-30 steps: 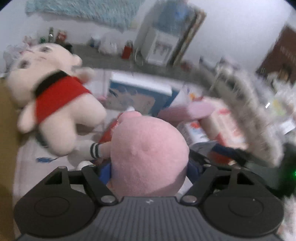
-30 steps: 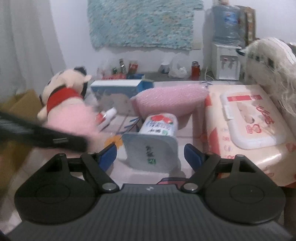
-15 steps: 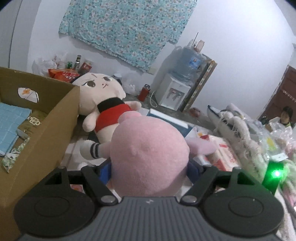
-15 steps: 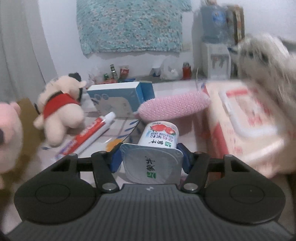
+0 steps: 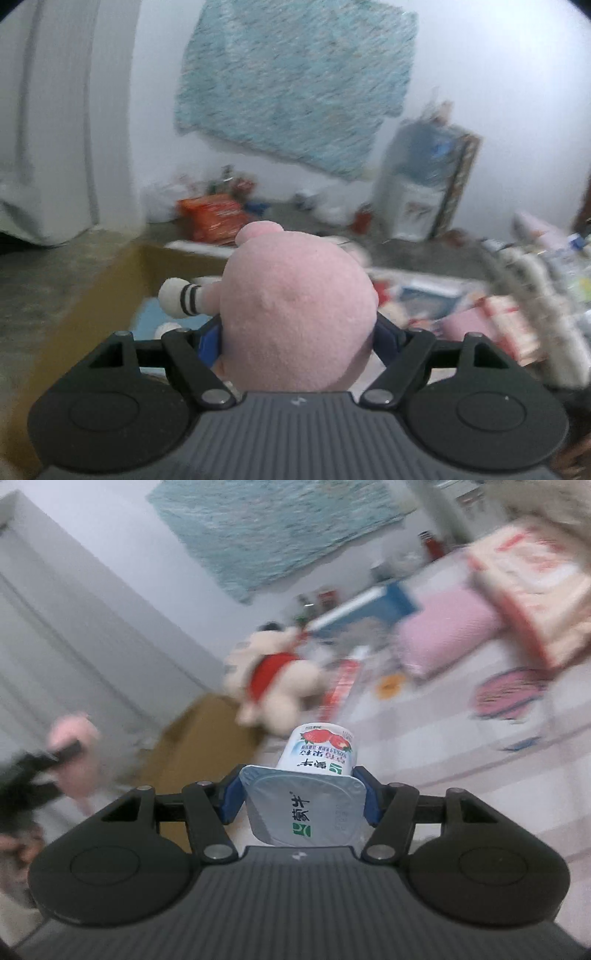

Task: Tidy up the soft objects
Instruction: 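Carry the plush toward the box with the left tool while the right tool grasps the white yogurt cup, then lower the plush into the box with the left tool while the right tool carries the cup over it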

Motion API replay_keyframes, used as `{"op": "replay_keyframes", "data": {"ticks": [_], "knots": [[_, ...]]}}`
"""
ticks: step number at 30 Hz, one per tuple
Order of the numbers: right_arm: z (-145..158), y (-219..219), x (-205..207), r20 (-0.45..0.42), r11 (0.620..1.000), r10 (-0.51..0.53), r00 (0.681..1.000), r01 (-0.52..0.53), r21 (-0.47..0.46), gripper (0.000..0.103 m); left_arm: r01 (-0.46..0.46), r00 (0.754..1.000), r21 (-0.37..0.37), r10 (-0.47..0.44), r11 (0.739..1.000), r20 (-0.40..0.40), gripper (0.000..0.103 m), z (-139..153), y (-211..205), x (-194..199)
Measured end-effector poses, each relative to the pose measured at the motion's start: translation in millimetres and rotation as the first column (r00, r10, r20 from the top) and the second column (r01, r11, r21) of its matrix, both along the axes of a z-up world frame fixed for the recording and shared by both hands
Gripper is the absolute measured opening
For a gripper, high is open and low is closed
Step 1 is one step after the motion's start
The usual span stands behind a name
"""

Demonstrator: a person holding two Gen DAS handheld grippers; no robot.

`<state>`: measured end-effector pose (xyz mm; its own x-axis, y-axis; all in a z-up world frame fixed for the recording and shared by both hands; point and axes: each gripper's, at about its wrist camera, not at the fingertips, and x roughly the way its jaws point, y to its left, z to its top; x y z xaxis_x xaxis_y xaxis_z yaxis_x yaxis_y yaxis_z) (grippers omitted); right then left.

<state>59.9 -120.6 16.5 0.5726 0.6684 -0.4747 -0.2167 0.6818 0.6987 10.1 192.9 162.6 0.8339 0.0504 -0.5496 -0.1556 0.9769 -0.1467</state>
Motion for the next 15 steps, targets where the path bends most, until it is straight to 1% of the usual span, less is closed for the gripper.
{"op": "replay_keyframes", "data": {"ticks": [2, 3, 6, 8, 12, 13, 15], "knots": [[15, 19, 1, 0.030, 0.998, 0.049, 0.998, -0.050, 0.030, 0.060, -0.033, 0.998, 0.031, 0.035, 0.999, -0.050, 0.080, 2, 23, -3], [23, 30, 2, 0.049, 0.996, 0.080, 0.996, -0.081, 0.035, 0.060, -0.036, 0.994, 0.044, 0.041, 0.998, -0.097, 0.080, -1, 34, 0], [41, 63, 5, 0.079, 0.987, 0.147, 0.986, -0.152, 0.051, 0.060, -0.050, 0.974, 0.077, 0.066, 0.996, -0.215, 0.080, -25, 65, 14], [48, 87, 12, 0.076, 0.979, 0.188, 0.979, -0.193, 0.066, 0.060, -0.033, 0.962, 0.100, 0.059, 0.994, -0.267, 0.080, -46, 80, 30], [59, 146, 32, 0.076, 0.958, 0.273, 0.959, -0.278, 0.065, 0.060, -0.008, 0.928, 0.089, 0.040, 0.996, -0.370, 0.081, -81, 105, 68], [62, 161, 36, 0.079, 0.952, 0.295, 0.952, -0.300, 0.056, 0.060, 0.019, 0.918, 0.107, 0.025, 0.994, -0.397, 0.082, -89, 107, 79], [66, 188, 41, 0.082, 0.940, 0.336, 0.938, -0.340, 0.037, 0.060, 0.058, 0.897, 0.158, 0.018, 0.986, -0.441, 0.088, -105, 110, 92]]}}
